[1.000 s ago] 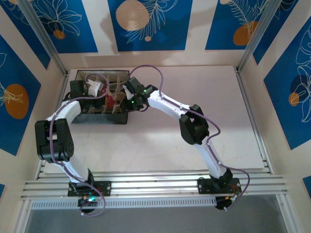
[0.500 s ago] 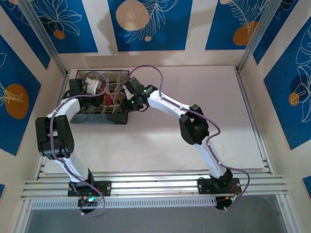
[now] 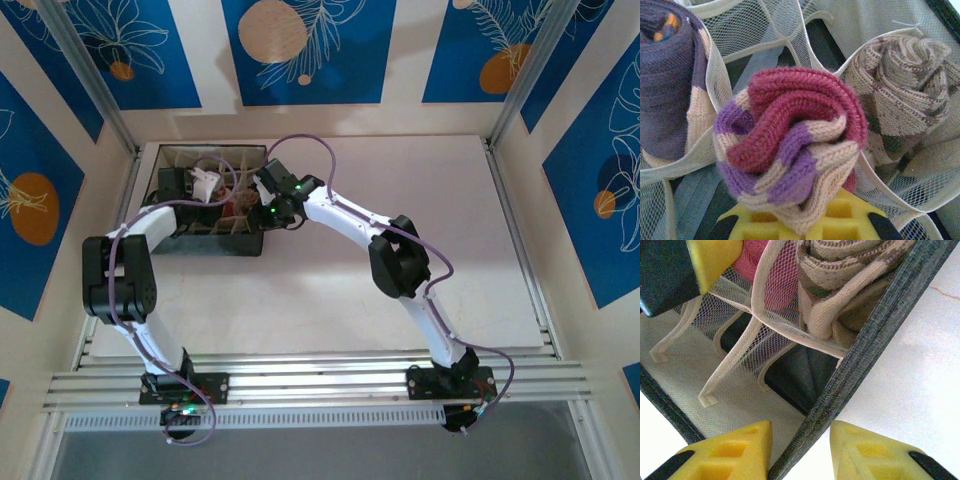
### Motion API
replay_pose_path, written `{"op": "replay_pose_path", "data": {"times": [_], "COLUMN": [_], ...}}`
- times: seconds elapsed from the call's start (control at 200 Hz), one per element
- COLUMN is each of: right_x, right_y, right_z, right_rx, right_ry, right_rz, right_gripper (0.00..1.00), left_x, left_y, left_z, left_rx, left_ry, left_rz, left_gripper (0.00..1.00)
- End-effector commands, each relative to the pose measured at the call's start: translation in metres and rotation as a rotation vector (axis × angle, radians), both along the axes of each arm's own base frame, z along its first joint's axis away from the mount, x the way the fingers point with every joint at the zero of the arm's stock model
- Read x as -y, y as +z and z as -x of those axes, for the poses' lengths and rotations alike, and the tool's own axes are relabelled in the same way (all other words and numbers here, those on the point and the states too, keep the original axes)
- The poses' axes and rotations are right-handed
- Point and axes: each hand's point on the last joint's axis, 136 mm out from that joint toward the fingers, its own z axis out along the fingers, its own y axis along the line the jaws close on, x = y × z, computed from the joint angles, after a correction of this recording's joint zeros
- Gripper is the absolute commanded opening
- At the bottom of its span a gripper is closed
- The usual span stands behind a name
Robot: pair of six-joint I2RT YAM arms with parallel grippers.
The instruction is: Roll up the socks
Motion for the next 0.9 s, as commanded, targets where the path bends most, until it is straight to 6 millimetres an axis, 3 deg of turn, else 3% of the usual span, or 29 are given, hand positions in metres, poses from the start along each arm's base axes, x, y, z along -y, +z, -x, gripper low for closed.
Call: {"op": "replay_pose_path", "data": {"times": [0.0,0.07,0.18,0.27,0.49,0.63,0.76,0.895], "right_x": [0.003,0.003,0.005,0.007,0.011,0.023,0.049,0.09], "right_y": [-0.018,-0.016,-0.003,0.014,0.065,0.098,0.126,0.143], "right_z": [0.003,0.002,0.0,-0.006,-0.01,-0.009,-0.007,0.002], "right_rx": [-0.05,-0.049,-0.036,-0.001,0.114,0.192,0.304,0.412], "right_ry": [-0.007,-0.01,-0.017,-0.022,0.011,0.002,-0.029,-0.088], "right_rz": [0.033,0.03,0.021,0.004,-0.012,-0.01,0.028,0.082], "right_gripper": [0.35,0.37,0.44,0.47,0.51,0.53,0.54,0.58], "left_x": [0.002,0.003,0.001,0.003,0.001,-0.005,-0.018,-0.037], "left_y": [0.005,0.004,0.018,0.038,0.096,0.135,0.163,0.176], "left_z": [-0.006,-0.003,0.003,0.006,0.011,0.018,0.028,0.048], "left_rx": [0.046,0.049,0.118,0.176,0.271,0.334,0.383,0.405], "left_ry": [-0.02,-0.035,-0.039,-0.055,-0.049,-0.028,0.041,0.152], "left_rz": [-0.028,-0.047,-0.067,-0.069,-0.074,-0.074,-0.079,-0.085], "left_gripper": [0.0,0.0,0.36,0.48,0.6,0.62,0.65,0.67]}}
